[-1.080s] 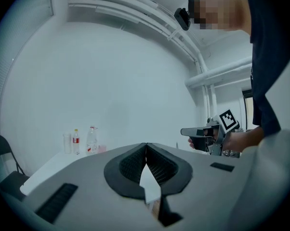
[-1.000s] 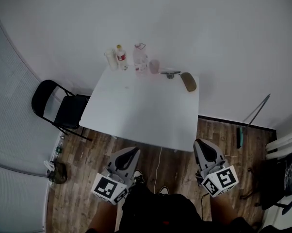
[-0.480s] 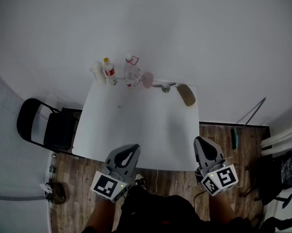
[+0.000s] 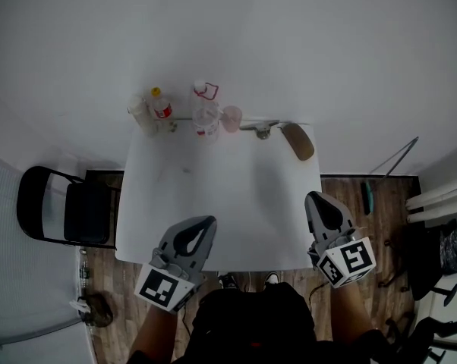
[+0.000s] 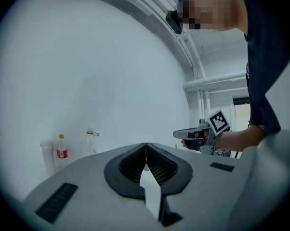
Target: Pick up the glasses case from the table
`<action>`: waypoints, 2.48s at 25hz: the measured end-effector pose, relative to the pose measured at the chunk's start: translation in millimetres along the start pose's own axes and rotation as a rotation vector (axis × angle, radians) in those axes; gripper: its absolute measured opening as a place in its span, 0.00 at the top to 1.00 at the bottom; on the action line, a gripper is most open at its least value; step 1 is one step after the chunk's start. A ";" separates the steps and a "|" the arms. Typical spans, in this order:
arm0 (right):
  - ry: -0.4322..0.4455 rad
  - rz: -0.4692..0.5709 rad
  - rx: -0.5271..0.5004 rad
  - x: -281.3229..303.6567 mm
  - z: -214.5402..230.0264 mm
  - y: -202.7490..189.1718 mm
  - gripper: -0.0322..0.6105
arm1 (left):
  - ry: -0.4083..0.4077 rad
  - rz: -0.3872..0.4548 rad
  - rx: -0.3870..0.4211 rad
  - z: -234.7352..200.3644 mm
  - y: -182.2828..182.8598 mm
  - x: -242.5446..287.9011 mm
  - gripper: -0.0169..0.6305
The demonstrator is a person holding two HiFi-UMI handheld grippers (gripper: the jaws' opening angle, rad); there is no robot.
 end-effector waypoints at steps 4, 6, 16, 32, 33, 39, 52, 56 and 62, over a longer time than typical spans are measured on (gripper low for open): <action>-0.004 -0.065 -0.067 26.9 28.2 -14.1 0.91 | 0.015 -0.010 -0.027 -0.4 -7.2 9.3 0.94; -0.005 -0.109 -0.102 44.5 49.3 -26.1 0.91 | 0.018 -0.016 -0.023 8.4 -12.0 13.0 0.94; -0.010 -0.419 -0.273 140.3 149.9 -127.9 0.57 | 0.107 -0.069 -0.111 36.0 -38.3 51.9 0.94; -0.125 -0.736 0.080 275.4 270.8 -271.0 0.33 | 0.274 -0.178 -0.191 12.1 -80.1 65.9 0.94; -0.111 -0.751 0.079 278.0 270.3 -275.3 0.33 | 0.281 -0.182 -0.194 10.4 -81.7 65.5 0.94; -0.098 -0.802 0.056 282.8 268.8 -283.0 0.34 | 0.291 -0.188 -0.202 7.4 -84.3 65.0 0.94; 0.009 -0.329 0.073 189.6 195.0 -118.9 0.34 | 0.242 -0.120 -0.116 12.3 -45.2 57.9 0.94; 0.042 -0.199 0.108 134.5 157.3 -61.1 0.34 | 0.204 -0.073 -0.047 16.5 -20.8 54.3 0.94; 0.077 -0.053 0.109 59.3 106.4 4.1 0.34 | 0.175 -0.034 0.030 24.4 11.2 42.7 0.94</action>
Point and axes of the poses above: the fingertips, and each gripper's own axes: x forward along the fingers, z to its right, y out of its top, the point moved 4 cm from there along -x, backward along the fingers, and after that the axes turned 1 degree about -y, right-handed, at the moved point
